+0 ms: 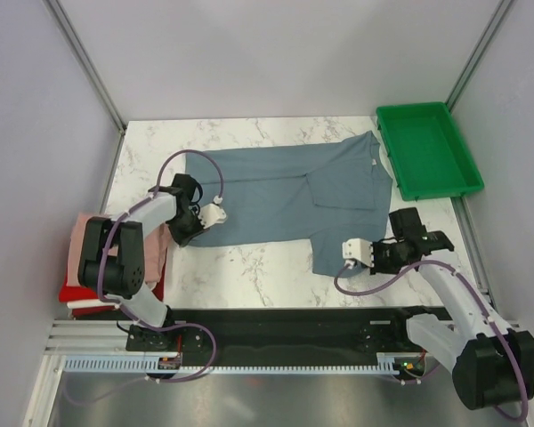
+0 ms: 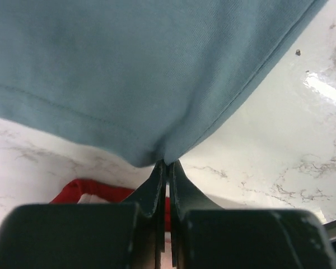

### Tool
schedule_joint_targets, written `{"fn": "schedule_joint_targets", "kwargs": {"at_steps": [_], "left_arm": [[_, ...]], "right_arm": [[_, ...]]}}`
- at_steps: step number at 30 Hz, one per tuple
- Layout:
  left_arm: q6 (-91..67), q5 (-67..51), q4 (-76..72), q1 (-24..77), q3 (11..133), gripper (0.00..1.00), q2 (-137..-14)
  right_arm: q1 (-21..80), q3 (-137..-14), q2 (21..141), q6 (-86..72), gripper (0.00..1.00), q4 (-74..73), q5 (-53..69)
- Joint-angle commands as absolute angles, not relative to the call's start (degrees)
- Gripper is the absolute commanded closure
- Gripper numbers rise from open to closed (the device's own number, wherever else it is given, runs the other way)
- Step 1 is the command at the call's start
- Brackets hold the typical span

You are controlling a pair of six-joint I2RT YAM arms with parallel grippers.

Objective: Fold and stack the t-shirts
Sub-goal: Fold the tshirt

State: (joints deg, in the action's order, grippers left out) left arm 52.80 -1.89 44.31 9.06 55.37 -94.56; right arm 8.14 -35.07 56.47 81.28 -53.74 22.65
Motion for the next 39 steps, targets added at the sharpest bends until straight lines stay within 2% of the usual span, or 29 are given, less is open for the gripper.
{"fn": "schedule_joint_targets", "kwargs": {"at_steps": [1,9,20,30,39], "left_arm": [[53.1,-4.7,42.1,8.9,56.2,0.98,-87.7],[49.3,-5.4,44.1,8.9,61.7,0.98,-83.1],[43.4,-8.0,44.2,6.1,74.0,0.98,-89.7],[42.4,-8.6,45.5,5.1,83.2,0.98,-97.3],[41.3,-7.9,47.4,3.8,91.7,0.98,-106.3]], "right_arm": [[8.4,-42.4,53.4,65.4,1.00,-50.3,27.2],[8.4,-51.3,51.9,52.4,1.00,-44.2,25.3],[7.7,-57.7,55.5,45.8,1.00,-32.3,17.5],[2.6,-65.9,67.7,44.0,1.00,-23.8,15.4],[2.1,-72.4,80.9,41.2,1.00,-16.6,14.2]]}}
